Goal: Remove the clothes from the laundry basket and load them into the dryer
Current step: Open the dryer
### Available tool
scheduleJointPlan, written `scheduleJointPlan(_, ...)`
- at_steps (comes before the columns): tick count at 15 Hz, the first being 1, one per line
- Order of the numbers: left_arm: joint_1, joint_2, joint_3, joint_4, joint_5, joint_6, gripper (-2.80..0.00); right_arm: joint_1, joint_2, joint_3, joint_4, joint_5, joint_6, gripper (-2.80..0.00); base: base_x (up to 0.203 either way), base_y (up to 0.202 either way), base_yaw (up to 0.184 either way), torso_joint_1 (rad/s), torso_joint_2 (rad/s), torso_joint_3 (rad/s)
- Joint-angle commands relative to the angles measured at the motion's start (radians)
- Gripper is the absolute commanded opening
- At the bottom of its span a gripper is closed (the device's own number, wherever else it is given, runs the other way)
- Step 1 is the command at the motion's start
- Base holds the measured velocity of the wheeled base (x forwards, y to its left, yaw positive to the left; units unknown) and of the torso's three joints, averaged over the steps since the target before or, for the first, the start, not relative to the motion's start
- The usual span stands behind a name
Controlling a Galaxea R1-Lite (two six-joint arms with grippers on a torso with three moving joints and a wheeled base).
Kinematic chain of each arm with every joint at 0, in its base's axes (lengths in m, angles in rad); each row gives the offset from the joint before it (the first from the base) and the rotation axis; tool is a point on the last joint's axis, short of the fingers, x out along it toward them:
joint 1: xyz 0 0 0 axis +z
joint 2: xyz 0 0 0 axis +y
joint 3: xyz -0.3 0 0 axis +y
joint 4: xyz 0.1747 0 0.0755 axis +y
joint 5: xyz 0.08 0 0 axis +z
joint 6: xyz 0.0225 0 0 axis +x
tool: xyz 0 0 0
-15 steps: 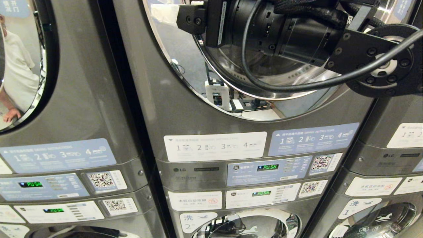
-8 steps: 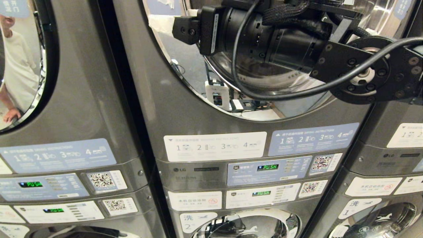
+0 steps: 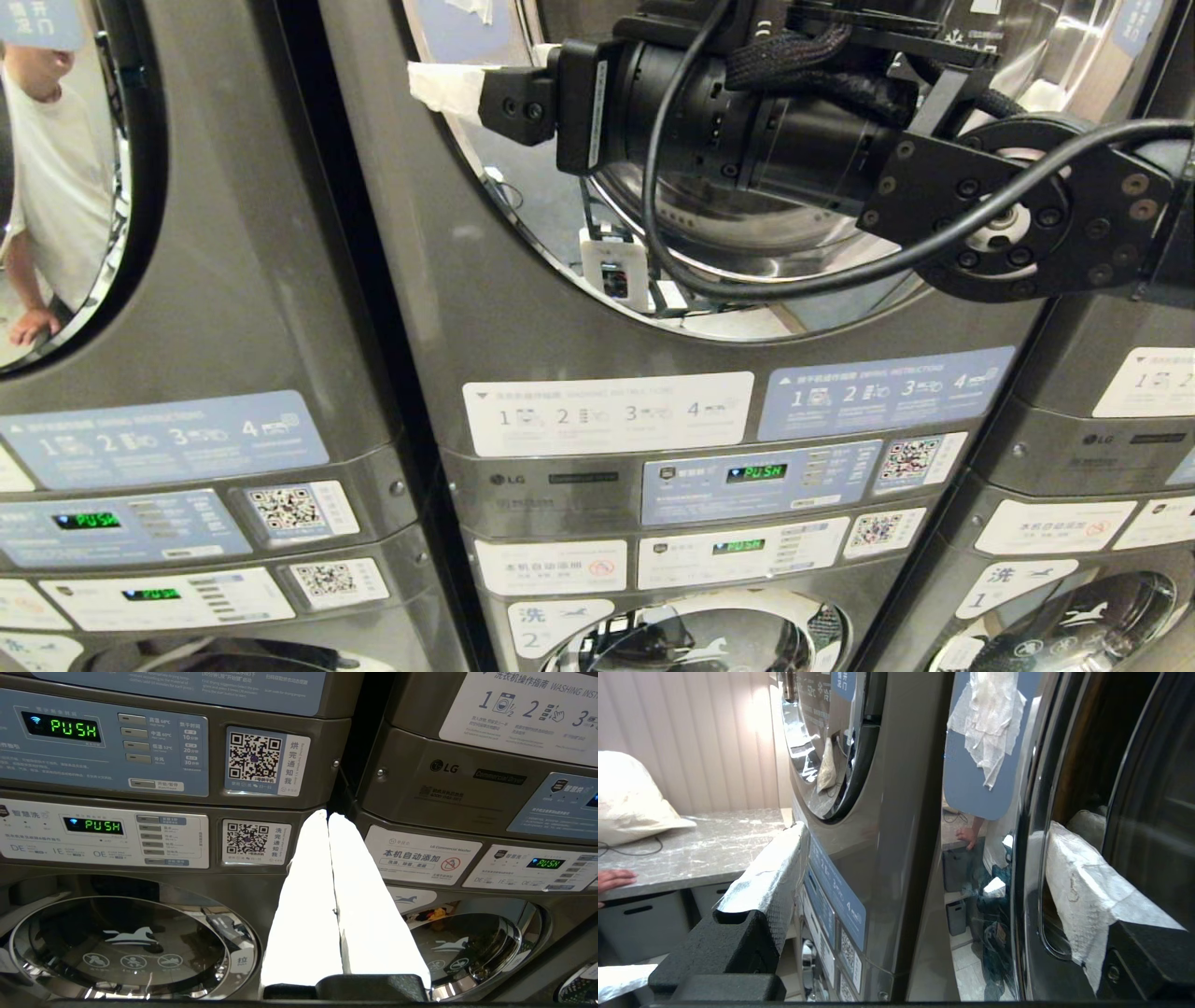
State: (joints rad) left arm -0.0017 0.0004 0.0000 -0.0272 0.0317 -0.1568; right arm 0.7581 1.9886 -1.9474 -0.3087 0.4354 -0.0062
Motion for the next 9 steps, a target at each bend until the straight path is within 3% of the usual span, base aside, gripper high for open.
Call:
scheduleJointPlan(1,0.0,0.0,0.028,0.0,0.001,-0.001,-2.8,0.002,-0.014,0.001,-0.002,0.004,-0.001,0.0,0.0,0.0,0.0,0.0,0.0,0.0)
scheduleJointPlan(9,0.0,0.0,0.028,-0.002,0.001,-0.001,-2.8,0.05,-0.021,0.006,0.005,0.05,-0.001,0.0,0.0,0.0,0.0,0.0,0.0,0.0)
